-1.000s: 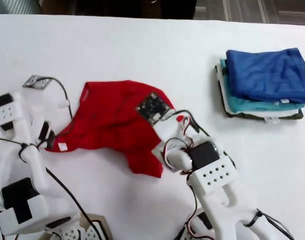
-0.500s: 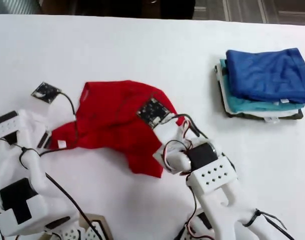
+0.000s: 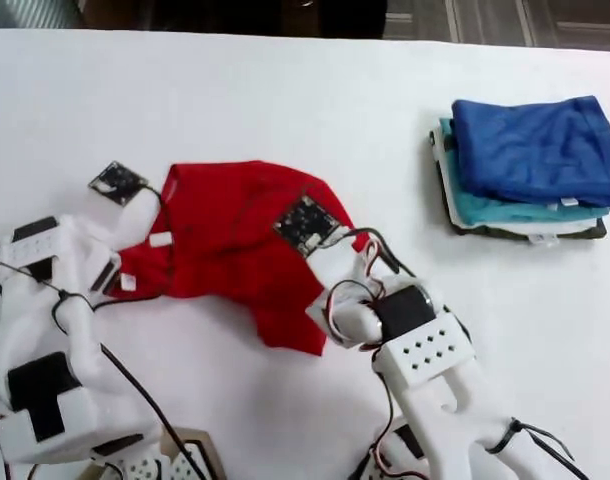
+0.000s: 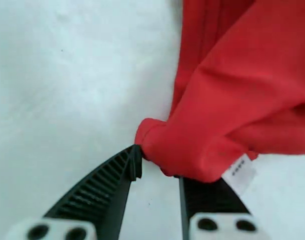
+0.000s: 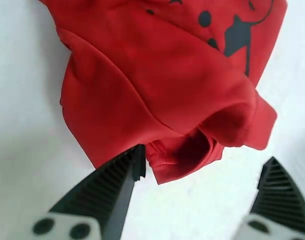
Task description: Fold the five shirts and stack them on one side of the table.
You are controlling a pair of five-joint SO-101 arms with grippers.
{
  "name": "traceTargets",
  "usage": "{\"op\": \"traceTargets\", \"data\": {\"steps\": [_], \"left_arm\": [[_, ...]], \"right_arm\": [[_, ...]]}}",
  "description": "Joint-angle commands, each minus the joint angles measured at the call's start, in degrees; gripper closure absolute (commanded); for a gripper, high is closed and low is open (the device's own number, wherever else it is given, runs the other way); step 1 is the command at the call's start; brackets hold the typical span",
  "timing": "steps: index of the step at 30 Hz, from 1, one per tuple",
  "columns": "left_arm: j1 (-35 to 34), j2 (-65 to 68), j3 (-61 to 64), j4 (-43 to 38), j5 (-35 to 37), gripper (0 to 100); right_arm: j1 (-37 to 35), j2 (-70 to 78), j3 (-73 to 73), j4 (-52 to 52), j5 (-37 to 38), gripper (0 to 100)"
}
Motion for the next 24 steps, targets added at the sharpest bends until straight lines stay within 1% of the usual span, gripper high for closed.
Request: {"op": "traceTargets", "data": {"steps": [1, 8, 9, 11, 13, 16, 20, 24], "left_arm": [[0.88, 3.52, -0.66, -2.9, -0.09, 86], [0.79, 4.75, -2.33, -1.49, 0.0, 87], [0.79, 4.75, -2.33, -1.49, 0.0, 90], [0.79, 4.4, -2.33, -1.41, 0.09, 99], [0.79, 4.4, -2.68, -0.18, 0.26, 97], [0.79, 4.04, -3.82, 1.49, 3.25, 97], [0.88, 0.79, -6.37, 7.12, 5.71, 97], [0.97, -6.68, -9.45, 14.51, 9.67, 97]], "right_arm": [[-0.31, -1.36, -0.26, -0.13, -0.18, 64.4], [-0.31, -1.36, -0.26, 0.04, 0.09, 64.4], [-0.31, -1.36, -0.26, -0.04, 0.09, 64.4], [-0.31, -1.36, -0.26, -0.22, 0.09, 64.4], [-0.4, -1.36, -0.26, -0.22, 0.09, 64.4], [-0.4, -1.27, -0.18, -0.22, -0.18, 64.4], [-0.31, -1.27, -0.18, -0.22, -0.26, 64.4], [-0.66, -1.27, -0.18, -0.04, -0.35, 64.4]]}}
